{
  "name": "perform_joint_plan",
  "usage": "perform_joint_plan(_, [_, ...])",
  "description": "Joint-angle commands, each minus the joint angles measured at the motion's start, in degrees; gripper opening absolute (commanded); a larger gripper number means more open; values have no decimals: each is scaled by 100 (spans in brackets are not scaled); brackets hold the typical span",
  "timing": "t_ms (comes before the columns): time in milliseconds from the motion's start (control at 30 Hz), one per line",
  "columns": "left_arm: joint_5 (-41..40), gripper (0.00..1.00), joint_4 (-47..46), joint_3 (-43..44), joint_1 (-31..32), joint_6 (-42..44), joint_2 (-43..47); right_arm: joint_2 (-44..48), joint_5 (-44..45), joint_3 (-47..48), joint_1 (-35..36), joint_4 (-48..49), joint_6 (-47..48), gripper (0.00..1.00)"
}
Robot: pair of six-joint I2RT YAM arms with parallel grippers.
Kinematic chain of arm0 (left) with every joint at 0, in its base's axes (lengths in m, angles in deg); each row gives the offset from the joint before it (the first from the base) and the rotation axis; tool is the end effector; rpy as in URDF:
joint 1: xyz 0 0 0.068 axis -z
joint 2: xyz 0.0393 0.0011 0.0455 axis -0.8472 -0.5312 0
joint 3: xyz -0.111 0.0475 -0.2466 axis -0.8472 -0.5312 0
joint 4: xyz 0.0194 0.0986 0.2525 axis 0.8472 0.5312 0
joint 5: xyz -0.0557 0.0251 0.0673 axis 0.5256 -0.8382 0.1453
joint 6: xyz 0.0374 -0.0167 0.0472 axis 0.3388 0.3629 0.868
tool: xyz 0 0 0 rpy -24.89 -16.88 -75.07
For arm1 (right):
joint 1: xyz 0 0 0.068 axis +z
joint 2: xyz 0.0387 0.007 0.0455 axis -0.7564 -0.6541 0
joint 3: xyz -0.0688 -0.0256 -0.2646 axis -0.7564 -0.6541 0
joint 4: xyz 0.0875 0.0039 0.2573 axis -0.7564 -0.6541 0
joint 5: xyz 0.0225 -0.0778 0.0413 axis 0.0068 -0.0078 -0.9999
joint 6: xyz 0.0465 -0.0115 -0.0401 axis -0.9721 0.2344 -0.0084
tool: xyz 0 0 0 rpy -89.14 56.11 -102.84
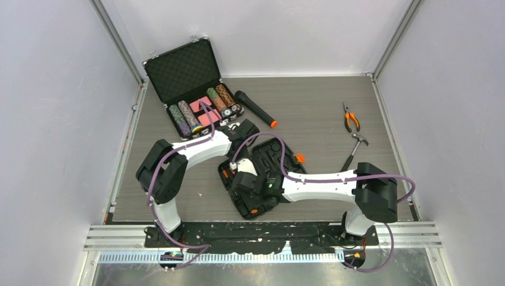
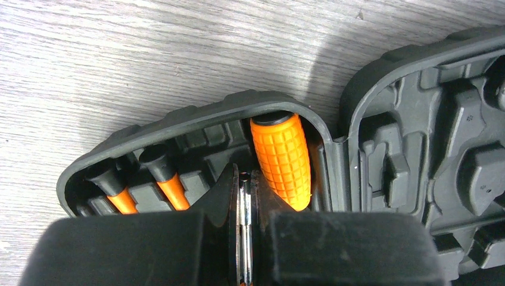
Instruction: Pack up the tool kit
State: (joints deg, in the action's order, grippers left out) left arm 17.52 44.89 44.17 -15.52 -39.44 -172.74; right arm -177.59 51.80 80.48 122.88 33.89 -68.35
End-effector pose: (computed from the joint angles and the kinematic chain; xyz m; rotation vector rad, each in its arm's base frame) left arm 0.2731 -0.2368 0.1539 -0.4244 2.7930 -0.1079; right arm 0.1076 0.3209 0.1870 -0.7878 2.5022 0.3003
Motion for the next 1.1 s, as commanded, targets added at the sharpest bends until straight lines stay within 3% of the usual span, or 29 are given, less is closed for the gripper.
perform_joint_plan(0, [453,0,-936,-359,139,-344,-529,-48,439,-266,-247,-1318,409,10])
perform_joint_plan(367, [330,0,-806,-230,111,-273,-245,325,352,-120,-343,-1491,774,8])
perform_joint_plan(733, [368,3,-928,-237,111,-266,-218,292,1227,133,-345,-2056,981,6])
perform_joint_plan(1067, [397,7,-981,-224,111,-232,-338,491,1490,284,-342,-2149,1315,5])
